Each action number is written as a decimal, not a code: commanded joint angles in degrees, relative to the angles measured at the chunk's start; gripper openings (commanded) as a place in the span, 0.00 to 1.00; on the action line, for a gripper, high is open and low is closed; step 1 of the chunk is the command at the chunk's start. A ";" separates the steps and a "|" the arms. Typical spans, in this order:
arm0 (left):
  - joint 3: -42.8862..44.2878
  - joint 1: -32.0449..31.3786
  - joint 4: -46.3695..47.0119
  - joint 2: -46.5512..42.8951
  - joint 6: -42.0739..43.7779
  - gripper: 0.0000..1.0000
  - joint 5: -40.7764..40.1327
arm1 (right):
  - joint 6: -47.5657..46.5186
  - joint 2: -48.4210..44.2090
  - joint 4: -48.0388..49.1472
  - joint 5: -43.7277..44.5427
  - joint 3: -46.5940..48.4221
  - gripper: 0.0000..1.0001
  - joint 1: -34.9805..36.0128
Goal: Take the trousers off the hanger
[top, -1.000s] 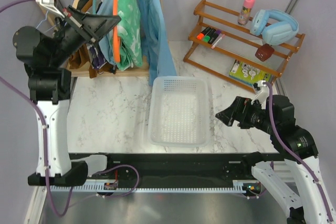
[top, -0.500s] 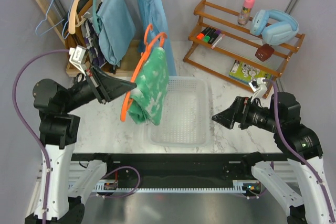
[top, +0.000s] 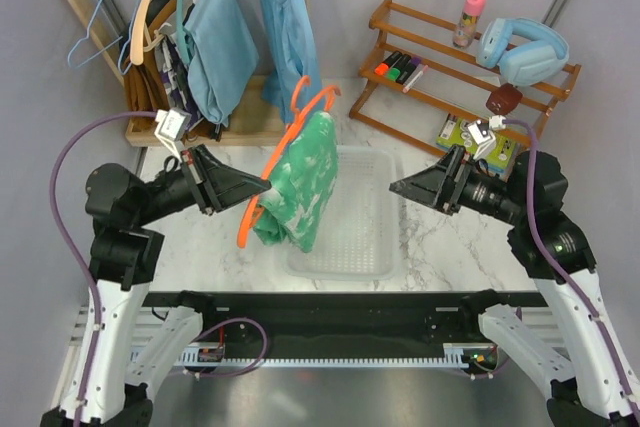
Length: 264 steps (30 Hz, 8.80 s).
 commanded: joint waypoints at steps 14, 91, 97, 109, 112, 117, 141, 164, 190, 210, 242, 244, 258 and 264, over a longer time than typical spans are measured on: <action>0.32 -31.64 15.09 7.56 10.42 0.02 -26.82 | 12.32 9.81 22.28 21.07 5.40 0.89 20.44; 11.30 -81.93 4.02 26.45 60.87 0.81 -73.84 | 17.78 -12.95 -3.73 51.05 13.22 0.00 48.49; 13.41 -81.93 3.84 26.90 60.08 0.79 -72.09 | 15.68 -10.85 -0.83 49.47 15.06 0.00 48.40; 15.00 -81.93 2.70 25.58 59.81 0.84 -71.65 | 14.17 -5.92 5.59 44.45 18.32 0.00 48.49; 14.91 -81.93 2.26 25.66 59.81 0.78 -71.30 | 14.53 -6.18 6.11 44.28 18.05 0.00 48.49; 14.74 -81.93 1.82 25.58 57.44 0.69 -71.39 | 14.70 -7.58 6.38 44.89 17.71 0.00 48.40; 19.92 -81.84 1.12 34.54 57.09 0.72 -77.44 | 15.40 -9.35 9.45 44.81 14.37 0.00 48.40; 20.89 -81.84 4.36 37.79 62.28 0.45 -92.91 | 18.22 -9.44 13.59 44.54 11.20 0.00 48.40; 14.21 -82.02 9.47 37.09 61.14 0.86 -89.66 | 20.59 -11.37 14.91 46.91 10.59 0.00 48.49; 12.36 -81.84 10.52 36.65 59.11 0.76 -93.43 | 21.73 -9.62 17.45 48.85 10.85 0.00 48.49; 15.62 -73.85 14.92 41.31 57.97 0.29 -88.70 | 24.37 -14.26 20.36 47.53 4.26 0.00 48.49; 15.53 -73.76 14.74 40.52 58.32 0.18 -88.52 | 24.37 -14.79 19.83 48.06 3.82 0.00 48.49; 16.41 -73.76 13.25 34.02 59.11 0.02 -91.25 | 24.90 -20.68 12.98 51.22 -0.57 0.00 48.49; 18.60 -73.76 12.72 31.90 60.94 0.02 -90.28 | 26.48 -27.10 8.86 51.83 -5.58 0.00 48.31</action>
